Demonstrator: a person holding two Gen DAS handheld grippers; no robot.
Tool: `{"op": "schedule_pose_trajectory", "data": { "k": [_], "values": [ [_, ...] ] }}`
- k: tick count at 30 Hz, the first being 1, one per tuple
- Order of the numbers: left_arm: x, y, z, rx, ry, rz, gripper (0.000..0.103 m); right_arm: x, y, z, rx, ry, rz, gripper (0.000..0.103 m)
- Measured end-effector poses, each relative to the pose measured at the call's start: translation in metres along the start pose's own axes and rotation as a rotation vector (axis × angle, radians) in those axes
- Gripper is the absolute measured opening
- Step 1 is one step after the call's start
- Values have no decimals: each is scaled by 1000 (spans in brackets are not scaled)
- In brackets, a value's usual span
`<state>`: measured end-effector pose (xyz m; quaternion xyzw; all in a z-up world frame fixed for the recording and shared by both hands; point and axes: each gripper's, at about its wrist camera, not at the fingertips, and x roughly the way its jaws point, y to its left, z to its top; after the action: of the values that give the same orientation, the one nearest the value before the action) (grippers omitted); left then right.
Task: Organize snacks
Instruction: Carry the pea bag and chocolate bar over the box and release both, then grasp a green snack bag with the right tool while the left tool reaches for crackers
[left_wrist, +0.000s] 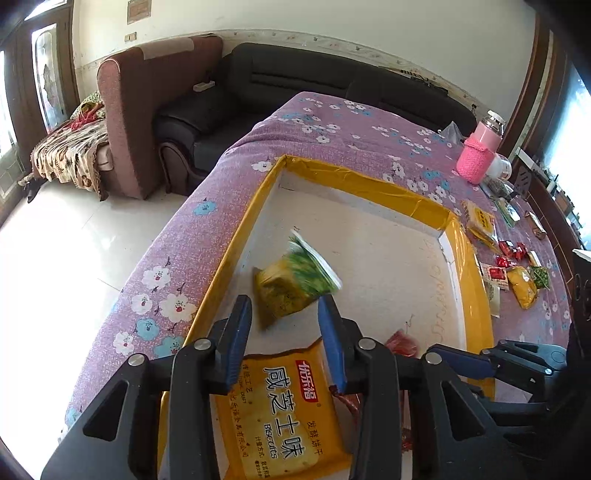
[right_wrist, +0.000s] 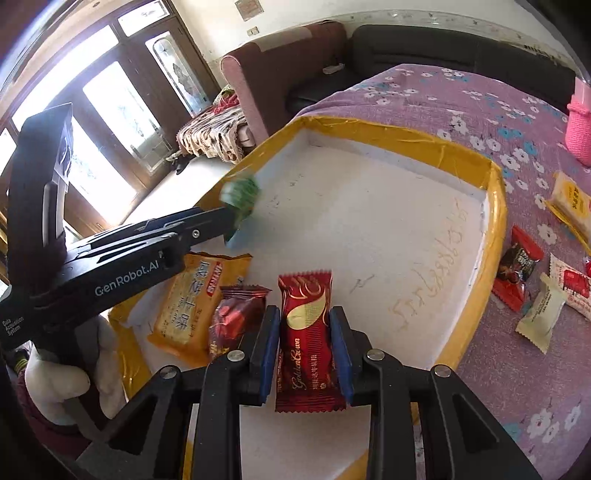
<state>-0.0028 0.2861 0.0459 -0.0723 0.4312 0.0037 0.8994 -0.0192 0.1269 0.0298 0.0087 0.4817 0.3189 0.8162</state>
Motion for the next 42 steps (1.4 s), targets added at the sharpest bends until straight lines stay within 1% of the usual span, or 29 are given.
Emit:
{"op": "schedule_pose_trajectory", "data": {
  "k": [3,6,7,9,10,11,12,14,16,18,20,21,22,25,27,29,30,31,33,34,35,38,39,40,42],
  "values": [
    [-11,-1,-1,-10,-11,-6,36,-6,1,-3,15,-18,21,34],
    [-37,-10,-4,-5,-64,-22,37,-23,-5,-8,16,-56,16,34],
    [-43,-13,-4,-2,-78,-29,39,-30,-8,-9,17,-68,12,34],
    [-64,-27,-8,8,-123,-73,53,-50,-22,-16,34,-104,-3,34],
    [-71,-33,-10,15,-140,-95,55,-59,-29,-20,43,-119,-11,34],
    [-78,-42,-12,28,-155,-120,59,-73,-42,-24,59,-142,-27,34],
    [-81,-48,-13,37,-161,-137,60,-84,-54,-28,73,-160,-44,35],
    [-87,-65,-18,65,-163,-182,61,-113,-90,-36,119,-211,-106,39],
    [-89,-82,-23,91,-154,-219,61,-139,-128,-43,184,-255,-183,50],
    [-89,-94,-29,107,-146,-244,61,-161,-173,-48,269,-296,-262,50],
    [-87,-106,-33,116,-134,-262,61,-170,-204,-44,313,-314,-320,51],
    [-86,-111,-35,118,-128,-265,61,-171,-220,-41,327,-308,-365,51],
    [-85,-117,-36,123,-120,-265,61,-169,-233,-36,336,-295,-389,51],
    [-84,-127,-41,138,-107,-255,61,-155,-260,-25,380,-252,-397,51],
    [-83,-131,-42,141,-98,-248,61,-142,-267,-17,372,-214,-409,50],
    [-83,-132,-44,141,-93,-239,61,-128,-265,-15,339,-164,-449,45],
    [-82,-134,-44,142,-89,-234,61,-124,-265,-16,331,-145,-439,43],
    [-81,-134,-45,142,-87,-231,61,-124,-263,-19,324,-144,-432,40],
    [-79,-138,-46,143,-79,-231,61,-126,-257,-31,310,-121,-385,37],
    [-77,-140,-46,144,-73,-233,61,-124,-254,-40,307,-109,-360,22],
    [-76,-143,-47,147,-68,-236,61,-126,-251,-48,305,-92,-327,20],
    [-71,-153,-49,166,-59,-250,61,-137,-244,-76,298,-75,-224,18],
    [-69,-158,-50,174,-55,-253,61,-141,-242,-82,293,-73,-219,19],
    [-67,-163,-51,184,-49,-259,61,-147,-241,-89,291,-78,-230,23],
    [-61,-175,-52,197,-30,-276,61,-160,-240,-97,295,-115,-258,24]
  ]
}}
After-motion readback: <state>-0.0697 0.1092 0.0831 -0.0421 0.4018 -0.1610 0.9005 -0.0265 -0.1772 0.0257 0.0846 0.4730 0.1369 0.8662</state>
